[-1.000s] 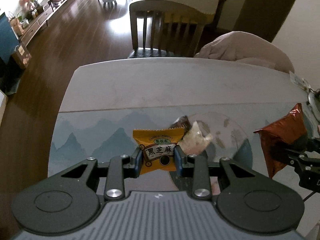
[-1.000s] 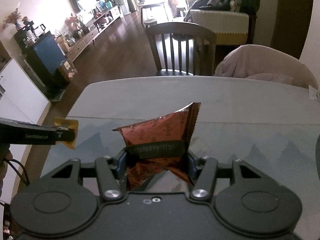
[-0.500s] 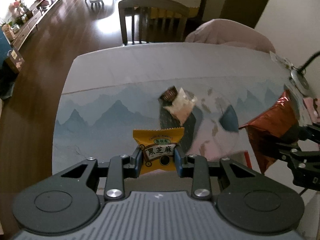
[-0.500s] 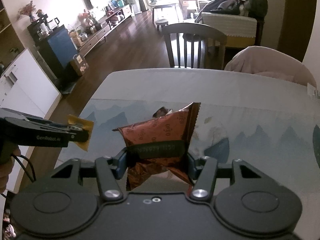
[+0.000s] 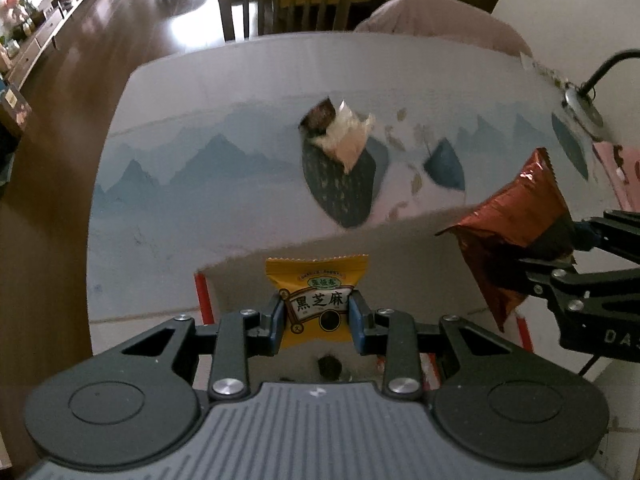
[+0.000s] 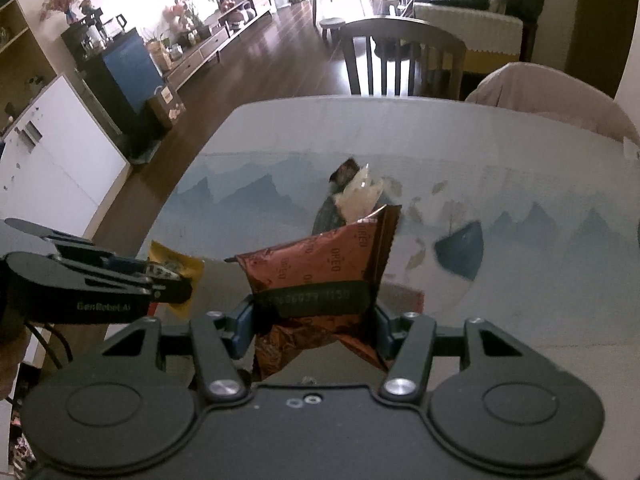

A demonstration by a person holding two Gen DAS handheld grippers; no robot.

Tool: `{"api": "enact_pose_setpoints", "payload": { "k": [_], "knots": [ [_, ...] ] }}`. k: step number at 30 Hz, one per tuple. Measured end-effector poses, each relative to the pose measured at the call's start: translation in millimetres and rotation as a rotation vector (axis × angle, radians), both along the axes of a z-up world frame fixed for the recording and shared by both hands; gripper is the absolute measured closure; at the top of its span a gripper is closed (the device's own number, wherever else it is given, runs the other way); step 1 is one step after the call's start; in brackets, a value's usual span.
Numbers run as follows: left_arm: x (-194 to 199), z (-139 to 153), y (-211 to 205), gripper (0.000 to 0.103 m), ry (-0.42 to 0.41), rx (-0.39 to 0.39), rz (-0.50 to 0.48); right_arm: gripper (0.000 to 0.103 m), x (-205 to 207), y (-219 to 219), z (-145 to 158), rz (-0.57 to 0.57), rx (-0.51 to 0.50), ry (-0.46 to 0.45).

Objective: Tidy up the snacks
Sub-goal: 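Lift both held packets and carry them over the cardboard box, then lower both packets into the box and open both grippers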

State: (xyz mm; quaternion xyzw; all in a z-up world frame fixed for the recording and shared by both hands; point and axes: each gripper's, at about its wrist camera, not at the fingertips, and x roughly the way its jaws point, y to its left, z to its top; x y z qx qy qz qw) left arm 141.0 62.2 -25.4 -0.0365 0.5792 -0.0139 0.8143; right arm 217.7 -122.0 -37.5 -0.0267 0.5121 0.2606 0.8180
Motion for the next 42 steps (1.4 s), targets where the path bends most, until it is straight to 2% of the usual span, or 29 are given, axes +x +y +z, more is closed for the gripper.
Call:
{"api": "enact_pose_setpoints", "payload": {
  "k": [14,20,27,42],
  "knots": [
    [-23,-60,-12,0.072,0.118,0.0,-0.041,0.046,-12,14,-57,-0.012,-0.054,0.083],
    [-24,-76,-18,0.072,0.141,0.034,-0.061,0.046,-8,19,-80,-0.037,-0.069,0.116],
    [-21,-94,-22,0.072,0.185,0.07,-0.067,0.046,-4,27,-95,-0.058,-0.08,0.139],
    [-11,-120,-29,0.072,0.273,0.078,-0.07,0.043,1,31,-110,-0.09,-0.093,0.191]
  ]
}}
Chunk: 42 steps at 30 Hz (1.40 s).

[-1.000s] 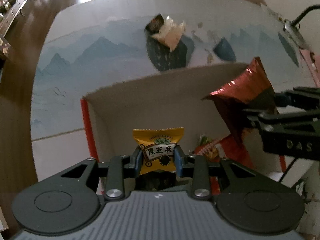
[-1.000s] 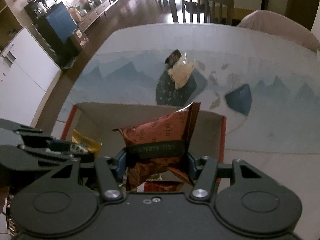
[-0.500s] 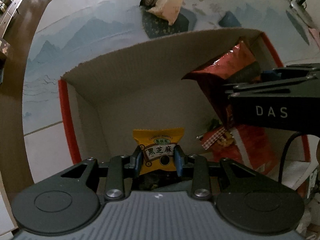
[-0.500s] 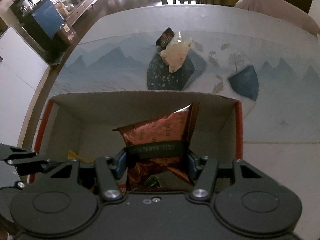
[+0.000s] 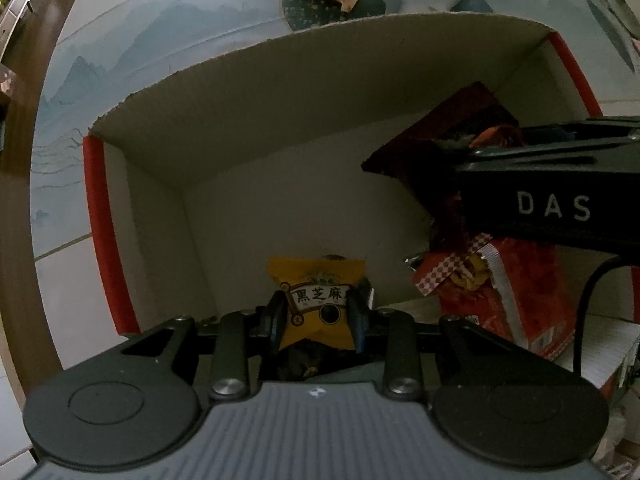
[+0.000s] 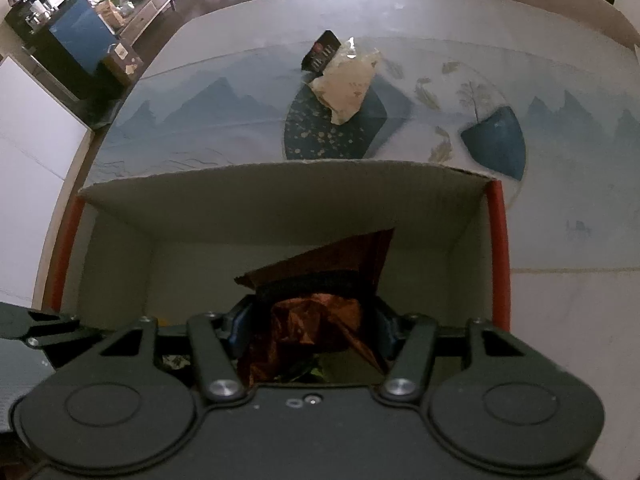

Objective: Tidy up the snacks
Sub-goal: 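Lower both packets into the box and open both grippers, then lift both grippers out of the box toward the remaining snacks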

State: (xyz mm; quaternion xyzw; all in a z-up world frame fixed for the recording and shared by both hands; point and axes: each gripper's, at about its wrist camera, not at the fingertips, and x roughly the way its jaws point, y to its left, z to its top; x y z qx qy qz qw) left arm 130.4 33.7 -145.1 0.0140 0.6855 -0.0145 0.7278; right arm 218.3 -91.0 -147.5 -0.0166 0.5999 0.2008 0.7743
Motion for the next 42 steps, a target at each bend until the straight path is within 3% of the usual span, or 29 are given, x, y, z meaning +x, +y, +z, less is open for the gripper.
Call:
{"api": "enact_pose_setpoints", "payload": {
  "k": [6,11,15,31,42],
  "knots": [
    [1,1,3,0.071,0.015,-0.015,0.013,0.041,1,-1,1,-0.005,0.004,0.007],
    [3,2,11,0.06,0.001,-0.036,0.03,0.04,0,-2,4,-0.005,0.012,0.005],
    [0,11,14,0.059,-0.019,-0.049,0.041,0.037,-2,-4,11,0.0,0.027,-0.002],
    [-16,76,18,0.059,-0.164,-0.098,0.028,0.026,-24,-13,73,0.074,0.085,-0.119],
    [-12,123,25,0.059,-0.313,-0.076,0.044,0.021,-23,-24,118,0.099,0.1,-0.223]
  ]
}}
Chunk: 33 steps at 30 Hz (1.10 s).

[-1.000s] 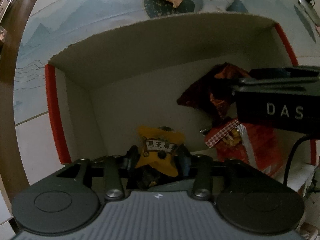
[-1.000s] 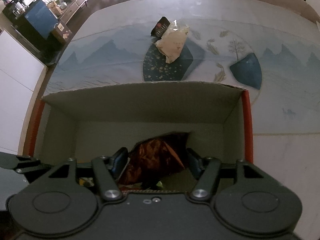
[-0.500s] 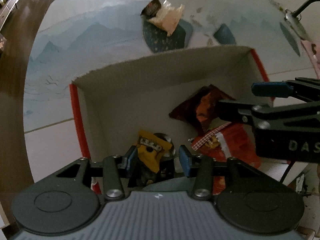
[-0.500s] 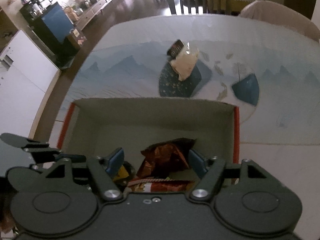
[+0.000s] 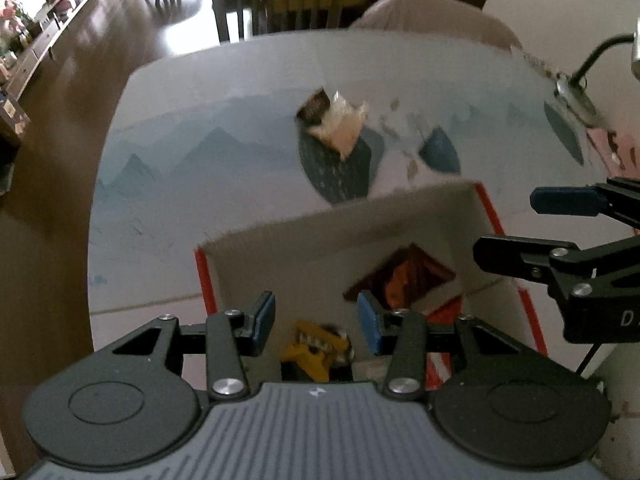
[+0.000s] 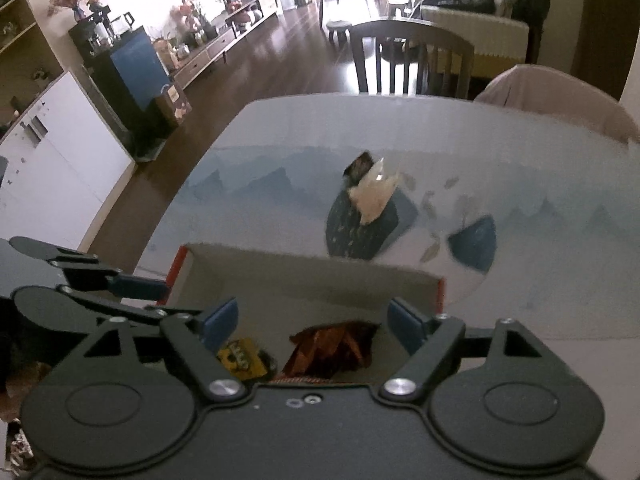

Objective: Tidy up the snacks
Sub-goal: 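Lift both grippers out of the box toward the remaining snacks, then grasp white paper packet with right gripper while left gripper grasps dark chocolate packet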

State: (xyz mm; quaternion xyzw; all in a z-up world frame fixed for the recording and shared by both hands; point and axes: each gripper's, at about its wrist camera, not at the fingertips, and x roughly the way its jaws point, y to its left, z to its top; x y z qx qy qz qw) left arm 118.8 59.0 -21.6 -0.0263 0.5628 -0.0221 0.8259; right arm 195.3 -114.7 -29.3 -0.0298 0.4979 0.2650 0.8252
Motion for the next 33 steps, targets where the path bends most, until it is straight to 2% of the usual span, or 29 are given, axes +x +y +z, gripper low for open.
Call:
{"api": "enact_pose_setpoints", "payload": {
  "k": [2,4,5,6,11,15,20,24,28,33],
  "knots": [
    [5,5,2,0.055,-0.017,-0.007,0.01,0.021,4,-2,5,0.002,0.005,-0.012],
    [9,11,3,0.041,-0.044,-0.006,0.02,0.015,10,-4,9,0.006,0.007,-0.025],
    [11,13,4,0.04,-0.059,-0.001,0.026,0.009,12,-5,11,0.006,0.008,-0.037],
    [13,14,4,0.04,-0.069,0.007,0.028,0.007,15,-6,13,0.007,0.011,-0.049],
    [34,20,9,0.039,-0.1,0.011,0.048,0.006,33,-8,16,0.034,0.023,-0.074],
    [54,25,12,0.029,-0.133,0.023,0.063,0.001,52,-10,13,0.051,0.024,-0.094],
    [87,26,21,0.027,-0.145,-0.015,0.087,0.001,80,-9,6,0.072,0.03,-0.09],
    [126,28,25,0.027,-0.127,0.007,0.108,0.001,113,-9,-2,0.045,0.037,-0.062],
    [166,32,26,0.027,-0.11,-0.013,0.114,0.001,149,-4,-9,0.022,0.067,-0.028],
    [210,18,23,0.027,-0.067,0.001,0.07,0.001,185,13,-29,0.048,0.045,0.008]
  ]
}}
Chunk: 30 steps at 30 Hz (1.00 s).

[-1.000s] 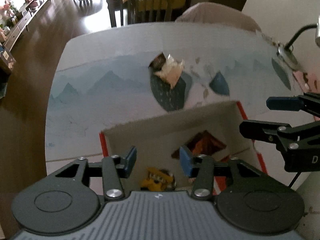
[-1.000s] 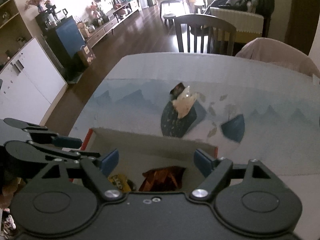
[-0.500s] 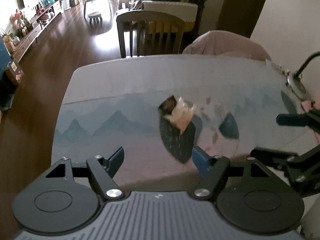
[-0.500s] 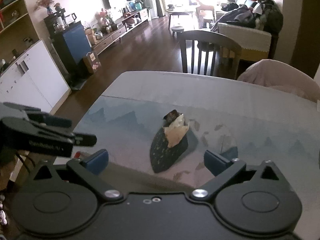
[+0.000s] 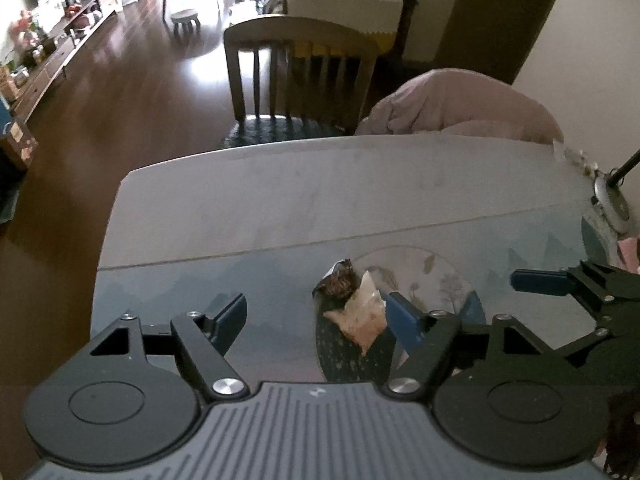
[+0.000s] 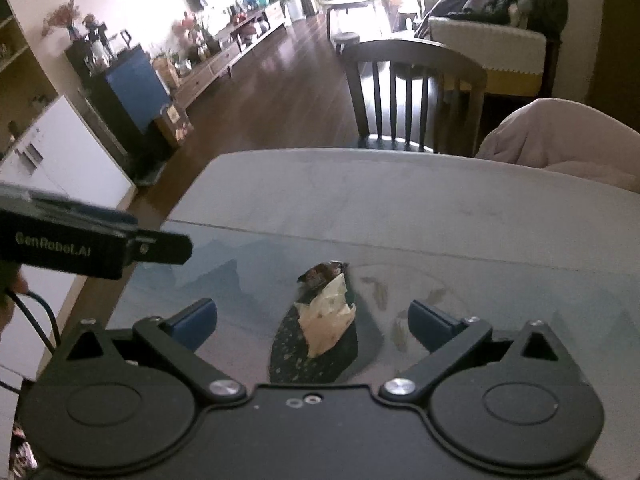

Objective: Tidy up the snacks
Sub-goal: 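Grasp white paper packet with right gripper while left gripper grasps dark chocolate packet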

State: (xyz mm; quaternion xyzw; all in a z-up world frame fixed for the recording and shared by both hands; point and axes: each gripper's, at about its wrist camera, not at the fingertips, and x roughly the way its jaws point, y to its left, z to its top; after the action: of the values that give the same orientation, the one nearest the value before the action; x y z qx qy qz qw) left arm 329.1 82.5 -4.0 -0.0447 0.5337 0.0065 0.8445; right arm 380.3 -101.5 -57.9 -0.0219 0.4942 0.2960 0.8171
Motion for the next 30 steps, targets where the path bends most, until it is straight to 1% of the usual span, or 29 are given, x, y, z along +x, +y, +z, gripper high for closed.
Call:
{"api": "enact_pose_setpoints", "payload": {
  "k": [3,6,8,12,14,16,17,20,24,27,28,30],
  "knots": [
    [20,-17,1,0.027,0.032,-0.003,-0.012,0.001,13,12,-17,0.03,-0.032,0.023],
    [38,-40,-2,0.027,0.066,0.009,-0.029,0.001,26,21,-39,0.044,-0.057,0.05],
    [49,-53,-5,0.027,0.081,0.014,-0.032,0.002,33,23,-53,0.051,-0.059,0.074],
    [68,-77,-8,0.027,0.121,0.008,-0.03,0.006,43,28,-86,0.068,-0.06,0.131],
    [76,-88,-9,0.027,0.146,0.004,-0.025,0.006,48,31,-101,0.072,-0.066,0.154],
    [84,-99,-10,0.027,0.169,0.001,-0.026,0.011,52,34,-113,0.068,-0.074,0.174],
    [86,-104,-10,0.027,0.176,-0.001,-0.024,0.013,53,36,-117,0.072,-0.072,0.189],
    [93,-117,-8,0.027,0.207,-0.015,-0.025,0.015,55,40,-128,0.076,-0.068,0.223],
    [98,-133,-9,0.027,0.233,-0.012,-0.036,0.017,51,47,-136,0.112,-0.079,0.232],
    [102,-144,-9,0.027,0.248,-0.009,-0.024,0.02,49,50,-141,0.134,-0.094,0.242],
    [103,-148,-9,0.027,0.252,-0.009,-0.018,0.023,47,49,-140,0.143,-0.092,0.23],
    [105,-155,-10,0.027,0.262,-0.018,-0.009,0.035,46,48,-137,0.159,-0.093,0.218]
  ]
}}
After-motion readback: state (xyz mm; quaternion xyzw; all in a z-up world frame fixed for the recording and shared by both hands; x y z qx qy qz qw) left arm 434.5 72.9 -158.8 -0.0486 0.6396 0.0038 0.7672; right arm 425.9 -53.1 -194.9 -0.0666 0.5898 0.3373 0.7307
